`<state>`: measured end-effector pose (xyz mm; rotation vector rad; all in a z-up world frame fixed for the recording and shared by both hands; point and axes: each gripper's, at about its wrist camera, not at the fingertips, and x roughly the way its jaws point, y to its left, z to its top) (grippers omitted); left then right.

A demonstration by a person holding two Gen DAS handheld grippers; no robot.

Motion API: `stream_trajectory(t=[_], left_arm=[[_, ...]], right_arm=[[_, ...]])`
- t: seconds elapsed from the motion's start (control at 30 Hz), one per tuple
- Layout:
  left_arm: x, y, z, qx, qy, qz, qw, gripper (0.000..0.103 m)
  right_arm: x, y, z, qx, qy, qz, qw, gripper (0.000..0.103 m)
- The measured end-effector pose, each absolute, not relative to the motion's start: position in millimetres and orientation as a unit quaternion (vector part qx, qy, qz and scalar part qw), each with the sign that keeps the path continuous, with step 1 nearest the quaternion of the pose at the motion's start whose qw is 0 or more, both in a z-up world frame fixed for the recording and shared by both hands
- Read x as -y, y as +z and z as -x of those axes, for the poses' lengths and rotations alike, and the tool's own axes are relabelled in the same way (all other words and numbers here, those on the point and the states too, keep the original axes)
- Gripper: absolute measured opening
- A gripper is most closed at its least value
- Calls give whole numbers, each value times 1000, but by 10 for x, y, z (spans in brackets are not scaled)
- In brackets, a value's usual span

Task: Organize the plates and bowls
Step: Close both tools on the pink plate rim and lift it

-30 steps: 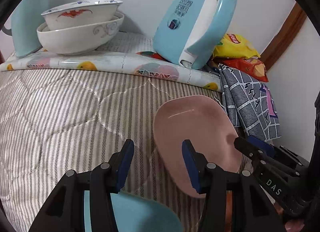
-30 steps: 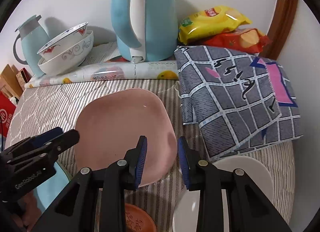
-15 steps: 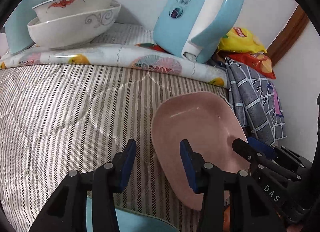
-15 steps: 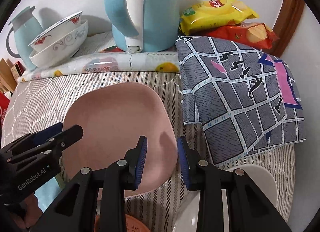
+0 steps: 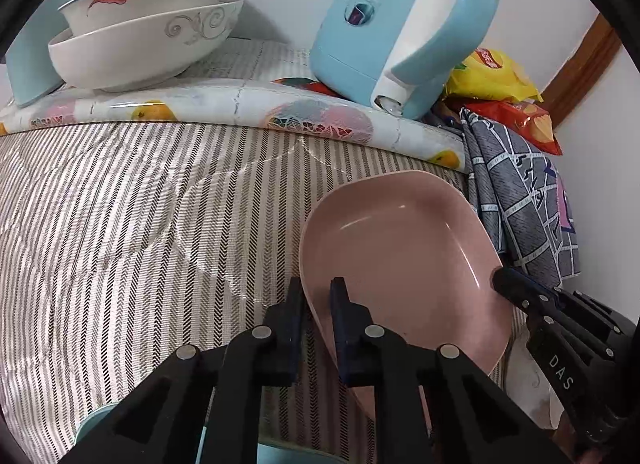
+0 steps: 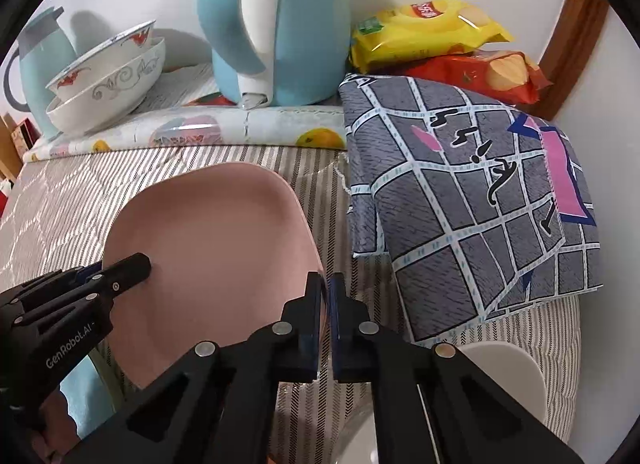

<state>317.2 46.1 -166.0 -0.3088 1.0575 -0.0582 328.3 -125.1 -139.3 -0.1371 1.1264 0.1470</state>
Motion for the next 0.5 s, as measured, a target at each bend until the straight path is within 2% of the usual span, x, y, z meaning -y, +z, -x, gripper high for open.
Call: stream_trajectory(t=[0.5], left_arm=[[-560, -1339, -2974, -472, -30, 154, 868, 12]], right_arm=[[1309, -1026, -3069, -498, 75, 40, 863, 4]])
